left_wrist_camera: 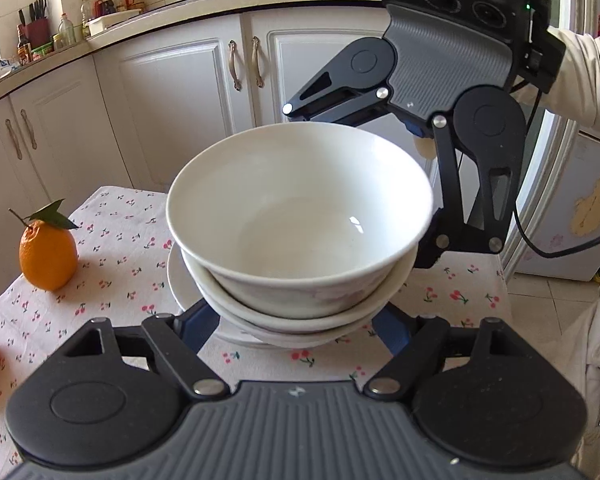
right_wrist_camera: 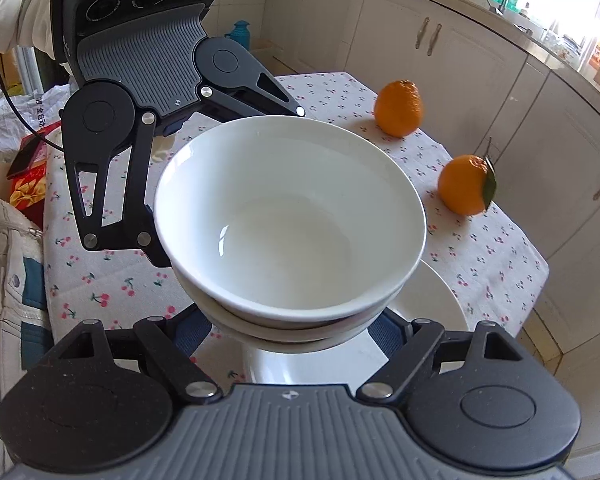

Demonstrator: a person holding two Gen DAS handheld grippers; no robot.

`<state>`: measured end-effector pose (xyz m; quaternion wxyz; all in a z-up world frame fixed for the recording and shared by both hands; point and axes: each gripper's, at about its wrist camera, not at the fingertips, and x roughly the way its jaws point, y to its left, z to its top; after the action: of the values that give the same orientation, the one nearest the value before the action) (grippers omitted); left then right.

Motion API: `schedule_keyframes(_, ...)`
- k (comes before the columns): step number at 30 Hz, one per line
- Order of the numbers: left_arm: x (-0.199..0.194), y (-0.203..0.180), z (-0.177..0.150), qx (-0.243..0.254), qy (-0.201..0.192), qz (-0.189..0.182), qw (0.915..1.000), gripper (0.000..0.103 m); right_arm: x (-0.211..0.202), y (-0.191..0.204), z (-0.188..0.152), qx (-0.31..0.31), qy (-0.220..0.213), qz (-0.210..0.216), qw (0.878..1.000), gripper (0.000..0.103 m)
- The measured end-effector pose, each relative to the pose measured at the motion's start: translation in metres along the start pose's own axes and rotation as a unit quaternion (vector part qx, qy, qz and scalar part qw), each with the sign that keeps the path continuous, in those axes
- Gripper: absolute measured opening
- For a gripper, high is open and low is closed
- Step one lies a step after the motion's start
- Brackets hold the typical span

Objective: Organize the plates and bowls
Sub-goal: 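Lift the three-bowl stack with both grippers and carry it over the plate stack, then lower the bowl stack onto the plates and open both grippers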

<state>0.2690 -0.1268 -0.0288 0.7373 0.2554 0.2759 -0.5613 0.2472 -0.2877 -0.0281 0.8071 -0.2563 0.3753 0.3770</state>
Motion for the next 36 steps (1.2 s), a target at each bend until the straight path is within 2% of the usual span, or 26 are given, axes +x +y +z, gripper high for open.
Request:
schedule_keyframes(7,0.034,0.015,0.013,-0.006,0.016,-0.006,0.9998,0.082,0.01,-0.033,-0.026,0.028,0.004,-0.004,1.0,0.087)
schedule_keyframes(14,0.055,0.021,0.016,-0.006,0.027,-0.009,0.9996,0.081,0.018,-0.044,-0.041,0.046,0.007,-0.006,0.999,0.087)
schedule_keyframes(28,0.053,0.015,0.018,0.013,0.017,0.013,0.9997,0.081,0.016,-0.048,-0.047,0.083,-0.002,-0.004,0.997,0.087)
schedule_keyframes(30,0.047,0.014,0.018,0.006,0.008,0.021,0.9997,0.085,0.014,-0.046,-0.048,0.086,-0.002,-0.009,0.996,0.088)
schedule_keyframes(32,0.04,0.01,0.017,0.006,-0.002,0.036,0.9993,0.095,0.011,-0.043,-0.048,0.089,-0.005,-0.017,0.996,0.09)
schedule_keyframes(36,0.026,0.001,0.012,-0.005,-0.012,0.071,0.9974,0.099,-0.001,-0.031,-0.044,0.097,-0.016,-0.044,0.994,0.102)
